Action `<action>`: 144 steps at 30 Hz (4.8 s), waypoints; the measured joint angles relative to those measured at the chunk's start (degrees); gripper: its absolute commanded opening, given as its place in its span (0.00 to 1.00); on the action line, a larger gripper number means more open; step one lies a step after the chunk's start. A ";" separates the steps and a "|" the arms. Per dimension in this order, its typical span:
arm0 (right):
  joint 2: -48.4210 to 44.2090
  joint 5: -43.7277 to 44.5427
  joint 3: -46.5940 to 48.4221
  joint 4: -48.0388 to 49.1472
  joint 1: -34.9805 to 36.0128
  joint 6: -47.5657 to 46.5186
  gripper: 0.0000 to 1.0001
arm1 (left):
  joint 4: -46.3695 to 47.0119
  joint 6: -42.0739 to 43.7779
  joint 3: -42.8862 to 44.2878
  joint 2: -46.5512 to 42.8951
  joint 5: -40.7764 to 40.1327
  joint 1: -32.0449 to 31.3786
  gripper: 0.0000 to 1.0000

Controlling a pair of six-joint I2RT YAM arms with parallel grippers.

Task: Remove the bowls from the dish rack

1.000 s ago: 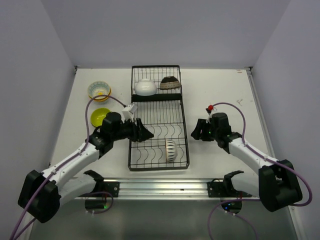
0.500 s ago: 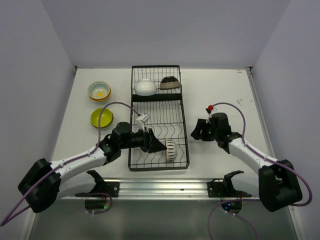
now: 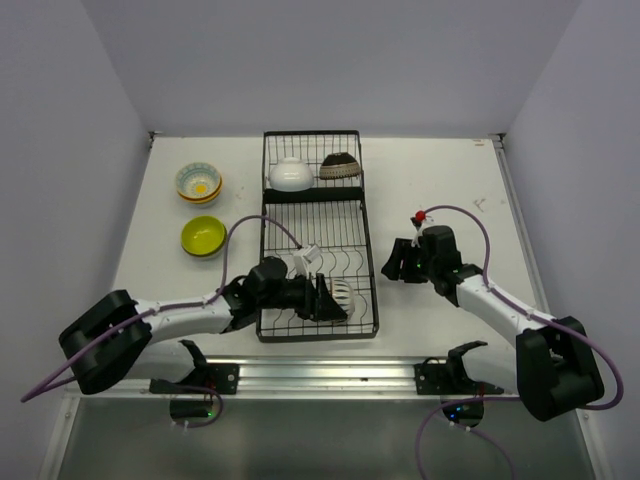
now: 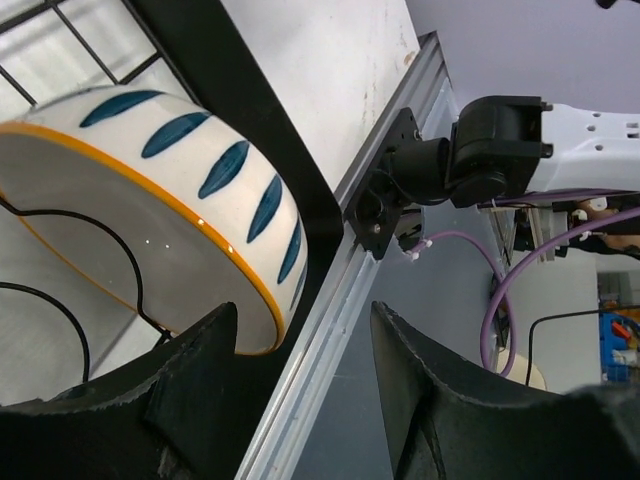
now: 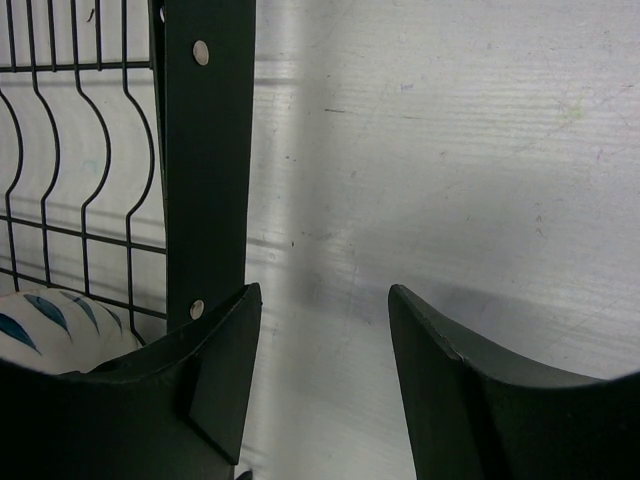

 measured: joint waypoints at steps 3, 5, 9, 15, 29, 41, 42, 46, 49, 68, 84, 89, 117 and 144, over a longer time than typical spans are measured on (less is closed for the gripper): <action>0.00 0.00 -0.07 0.00 0.00 0.00 0.58 | 2.45 -1.57 -0.11 3.04 -1.27 -1.79 0.54; 0.00 0.00 -0.11 0.02 0.00 0.00 0.58 | 3.96 -2.93 -0.48 4.26 -2.14 -2.64 0.46; 0.02 0.00 -0.28 0.02 0.00 0.00 0.58 | 8.63 -5.92 -2.43 5.11 -4.24 -3.45 0.32; 0.52 -0.02 -0.28 0.17 0.00 0.00 0.58 | 16.70 -9.53 -5.27 5.03 -7.98 -3.56 0.13; 1.03 0.00 -0.31 0.37 0.00 0.00 0.58 | 29.20 -17.94 -11.28 5.11 -14.47 -3.63 0.00; 1.09 0.00 -0.31 0.39 0.00 0.00 0.58 | 34.40 -21.86 -12.76 6.01 -17.88 -4.07 0.00; 1.09 0.00 -0.31 0.39 0.00 0.02 0.58 | 34.69 -21.99 -12.76 6.14 -18.03 -4.11 0.00; 1.33 -0.02 -0.31 0.44 0.00 0.02 0.58 | 36.33 -23.08 -13.09 6.58 -19.54 -4.15 0.00; 1.95 0.00 -0.31 0.42 0.00 0.02 0.58 | 37.77 -23.76 -13.68 6.64 -20.44 -4.17 0.00; 2.16 -0.02 -0.31 0.44 0.00 0.02 0.58 | 44.94 -22.18 -12.13 11.50 -17.68 -4.22 0.00; 2.16 -0.02 -0.31 0.61 0.00 0.02 0.57 | -5.66 9.68 19.52 -10.16 -17.20 -2.45 0.00; 2.16 -0.02 -0.31 0.85 0.00 0.02 0.57 | -30.53 20.50 32.54 -9.31 -26.01 -1.75 0.00; 2.91 -0.04 -0.31 2.43 0.52 -0.02 0.57 | -71.56 46.99 40.68 3.13 -50.27 27.74 0.00; 4.72 0.37 -0.31 2.54 1.18 -0.09 0.57 | -69.13 49.11 46.64 15.63 -38.07 38.29 0.00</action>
